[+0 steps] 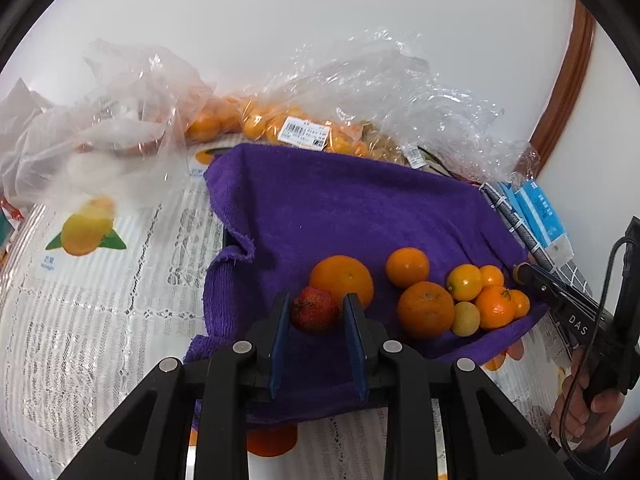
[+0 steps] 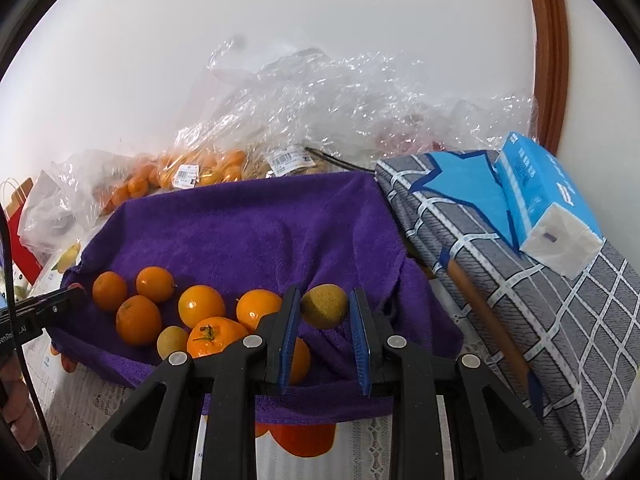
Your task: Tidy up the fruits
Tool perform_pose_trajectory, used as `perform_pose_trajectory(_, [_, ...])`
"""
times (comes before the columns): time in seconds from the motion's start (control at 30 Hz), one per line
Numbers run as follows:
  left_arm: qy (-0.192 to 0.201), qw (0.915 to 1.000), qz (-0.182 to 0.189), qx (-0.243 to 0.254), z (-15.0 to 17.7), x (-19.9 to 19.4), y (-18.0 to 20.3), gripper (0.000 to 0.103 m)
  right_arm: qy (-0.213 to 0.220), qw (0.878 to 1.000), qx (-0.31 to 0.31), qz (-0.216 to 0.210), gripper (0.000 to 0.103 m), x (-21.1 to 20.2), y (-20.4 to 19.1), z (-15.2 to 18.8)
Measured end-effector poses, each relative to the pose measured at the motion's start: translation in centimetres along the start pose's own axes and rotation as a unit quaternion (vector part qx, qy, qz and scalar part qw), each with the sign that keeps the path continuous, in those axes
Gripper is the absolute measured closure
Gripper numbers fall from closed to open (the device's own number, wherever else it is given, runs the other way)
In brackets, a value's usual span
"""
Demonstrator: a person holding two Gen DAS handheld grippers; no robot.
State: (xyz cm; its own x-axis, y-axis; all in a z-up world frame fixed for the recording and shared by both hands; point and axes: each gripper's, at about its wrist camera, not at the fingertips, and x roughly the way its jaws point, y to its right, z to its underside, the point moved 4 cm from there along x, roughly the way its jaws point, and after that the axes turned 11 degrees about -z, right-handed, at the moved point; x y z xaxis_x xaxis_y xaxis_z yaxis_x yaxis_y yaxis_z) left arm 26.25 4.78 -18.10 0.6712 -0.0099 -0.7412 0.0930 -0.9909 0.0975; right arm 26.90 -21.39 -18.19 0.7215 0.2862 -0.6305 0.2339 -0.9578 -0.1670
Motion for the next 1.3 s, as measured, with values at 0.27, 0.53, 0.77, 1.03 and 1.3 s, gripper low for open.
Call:
perform_pose_trajectory(0.27, [-0.003,1.0000,-0.003,0.003,0.2,0.2,0.0,0.076,-0.003,1.000,0.009,-0.003,0.077,0.3,0.1,0.4])
perform_pose_trajectory(0.53, [0.015,0.9992,-0.016,0.033,0.1,-0.9,0.9,0.058,0.010,1.000,0.003,0.011,0.048,-0.9,-0.4,0.6])
perform_pose_trajectory(0.77, [0.060,0.9965,-0.043,0.039,0.5,-6.8,1.3,0.033,0.010,1.000,0.008,-0.009,0.039,-6.6,-3.9,0.1])
perform_pose_trajectory(1.03, [0.084,0.9951,-0.045,0.024,2.2,-14.7,1.5,0.022,0.024,0.999,-0.017,0.013,0.026,-15.5,-8.9,0.7])
perform_pose_trajectory(1.3, [0.112,0.9926,-0.044,0.020,4.5,-20.9,2.3,0.012,0.050,0.998,-0.020,0.043,0.007,-21.1,-10.4,2.8])
